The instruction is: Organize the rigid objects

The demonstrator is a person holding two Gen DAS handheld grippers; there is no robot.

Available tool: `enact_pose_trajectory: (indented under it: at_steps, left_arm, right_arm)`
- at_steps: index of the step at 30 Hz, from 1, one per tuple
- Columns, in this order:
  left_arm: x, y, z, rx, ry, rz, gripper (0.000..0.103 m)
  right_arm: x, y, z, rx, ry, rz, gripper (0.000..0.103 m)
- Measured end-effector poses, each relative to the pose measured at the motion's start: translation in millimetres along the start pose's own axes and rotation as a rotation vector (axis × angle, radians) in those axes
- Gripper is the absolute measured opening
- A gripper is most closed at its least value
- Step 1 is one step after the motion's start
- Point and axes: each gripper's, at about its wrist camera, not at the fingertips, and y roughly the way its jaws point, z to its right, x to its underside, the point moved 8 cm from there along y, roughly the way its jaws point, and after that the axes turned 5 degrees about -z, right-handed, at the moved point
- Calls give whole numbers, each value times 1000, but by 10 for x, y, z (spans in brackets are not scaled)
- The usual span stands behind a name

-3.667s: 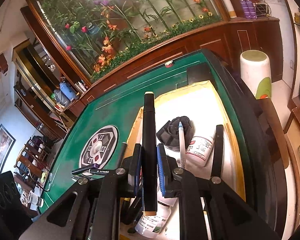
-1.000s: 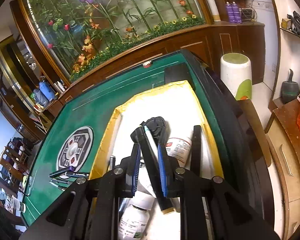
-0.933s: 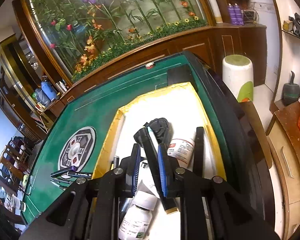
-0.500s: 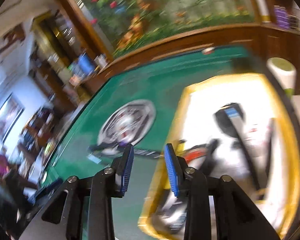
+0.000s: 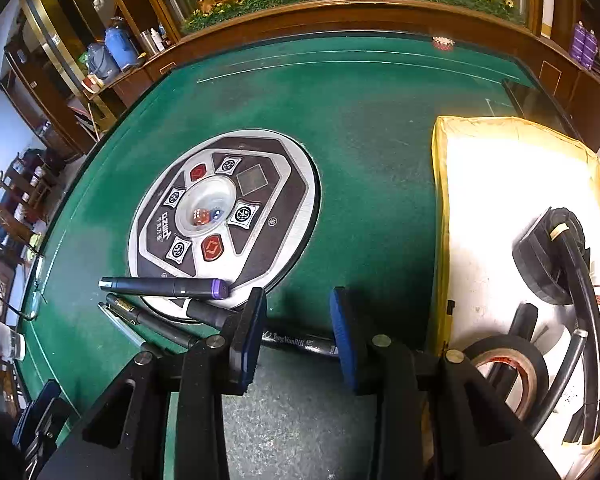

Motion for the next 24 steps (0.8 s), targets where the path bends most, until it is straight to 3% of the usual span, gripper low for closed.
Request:
enact_pose_trajectory:
  at_steps: [4,12,14,16,17,18,21,24]
  left_arm:
    - [0,-15,10,7,8,-1,57]
    - [-7,-25,-9,6,0,0,57]
    - [-6,-19,-5,5,4,-5,57]
    - [-4,-15,-4,-2,3,-7,57]
    - [-9,-17,-7,-1,2,-6,57]
    - [-9,-18,-7,-2,2,-7,57]
    - [-6,8,-1,-10,6,-17,57]
    - [5,2,-6,-19,8,-18,57]
  right_arm:
    - [132,-62,-96,-34,-7,7,40]
    - [697,-110,-676,-320,-111,-148,40]
    - [713,-195,-758,-307,-167,-122,40]
    - [682,-231,-712,-221,-217,-79,39]
    - [692,-237,-713,-208,-231,-75,33]
    - [723,-238,-726,-225,-237,-81,29]
    - [813,-223,-808,-232,-267,-82,28]
    - [891,-161,-846,-131,-333,-63,22]
